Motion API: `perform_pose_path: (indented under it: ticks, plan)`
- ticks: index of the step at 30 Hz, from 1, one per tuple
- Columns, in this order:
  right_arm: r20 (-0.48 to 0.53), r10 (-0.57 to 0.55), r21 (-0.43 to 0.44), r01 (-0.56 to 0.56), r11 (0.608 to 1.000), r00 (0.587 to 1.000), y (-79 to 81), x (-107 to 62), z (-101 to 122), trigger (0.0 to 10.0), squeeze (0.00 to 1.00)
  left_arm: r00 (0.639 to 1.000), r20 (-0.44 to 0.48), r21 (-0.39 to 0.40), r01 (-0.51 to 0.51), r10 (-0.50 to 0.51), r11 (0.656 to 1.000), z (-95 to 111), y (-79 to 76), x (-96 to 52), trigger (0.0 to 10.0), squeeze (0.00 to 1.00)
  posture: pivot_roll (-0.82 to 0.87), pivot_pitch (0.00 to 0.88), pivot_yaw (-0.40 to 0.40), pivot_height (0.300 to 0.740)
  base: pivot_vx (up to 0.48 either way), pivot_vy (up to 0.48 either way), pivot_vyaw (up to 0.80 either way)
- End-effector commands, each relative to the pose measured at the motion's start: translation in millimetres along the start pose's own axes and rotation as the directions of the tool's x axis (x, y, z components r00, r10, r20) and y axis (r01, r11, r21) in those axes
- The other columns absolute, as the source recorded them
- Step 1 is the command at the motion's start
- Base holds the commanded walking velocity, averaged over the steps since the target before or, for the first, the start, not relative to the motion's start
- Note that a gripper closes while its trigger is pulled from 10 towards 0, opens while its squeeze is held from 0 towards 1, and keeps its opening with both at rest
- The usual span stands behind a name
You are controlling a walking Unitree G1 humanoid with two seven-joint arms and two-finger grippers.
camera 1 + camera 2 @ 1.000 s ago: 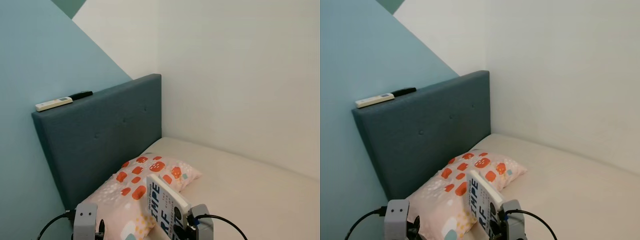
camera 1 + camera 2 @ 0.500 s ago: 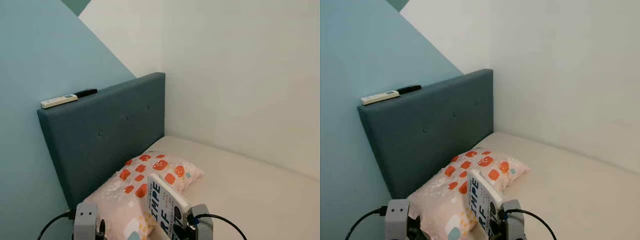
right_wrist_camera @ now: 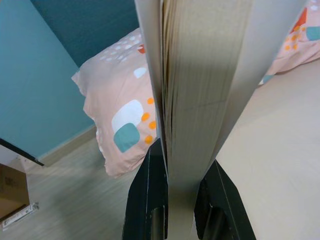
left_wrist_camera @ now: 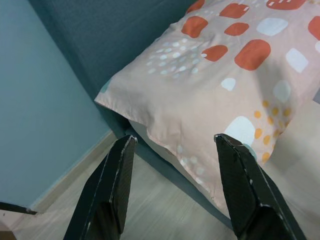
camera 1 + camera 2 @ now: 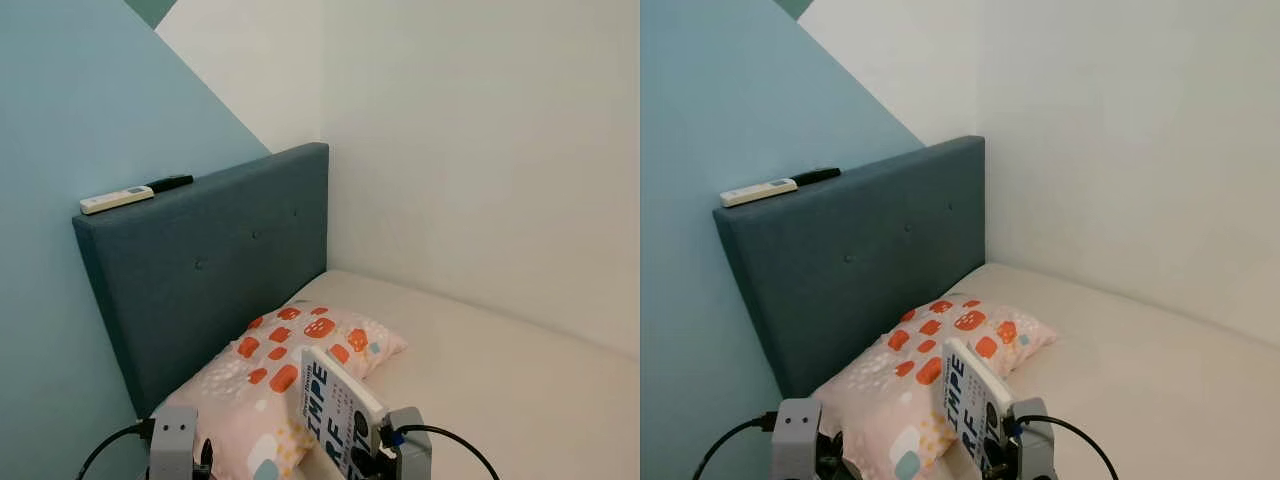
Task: Clean up the room
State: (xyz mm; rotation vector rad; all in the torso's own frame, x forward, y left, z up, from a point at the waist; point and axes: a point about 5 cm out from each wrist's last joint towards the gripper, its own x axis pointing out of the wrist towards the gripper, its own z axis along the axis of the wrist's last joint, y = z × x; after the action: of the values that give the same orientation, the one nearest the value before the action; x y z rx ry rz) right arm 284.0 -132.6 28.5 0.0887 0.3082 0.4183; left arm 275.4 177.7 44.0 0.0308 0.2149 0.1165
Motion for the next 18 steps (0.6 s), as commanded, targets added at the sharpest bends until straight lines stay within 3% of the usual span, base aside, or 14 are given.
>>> perform_pose_path:
  ticks: [1, 18]
  plan:
    - [0.015, 0.005, 0.021, -0.006, 1.000, 1.000, 0.3, 2.4, 4.1, 10.0, 0.00, 1.000, -0.023, 0.004, 0.001, 0.000, 1.000, -4.9, 0.7, -1.8, 10.0, 0.00, 0.01, 0.095, -0.008, 0.655, 0.000, 0.000, 0.00]
    - [0.026, -0.002, 0.041, 0.001, 0.999, 1.000, -2.9, 1.2, 5.8, 10.0, 0.00, 0.996, -0.010, 0.034, 0.089, -0.089, 0.995, -2.1, -9.0, -3.3, 10.0, 0.00, 0.01, 0.099, 0.000, 0.646, 0.000, 0.000, 0.00]
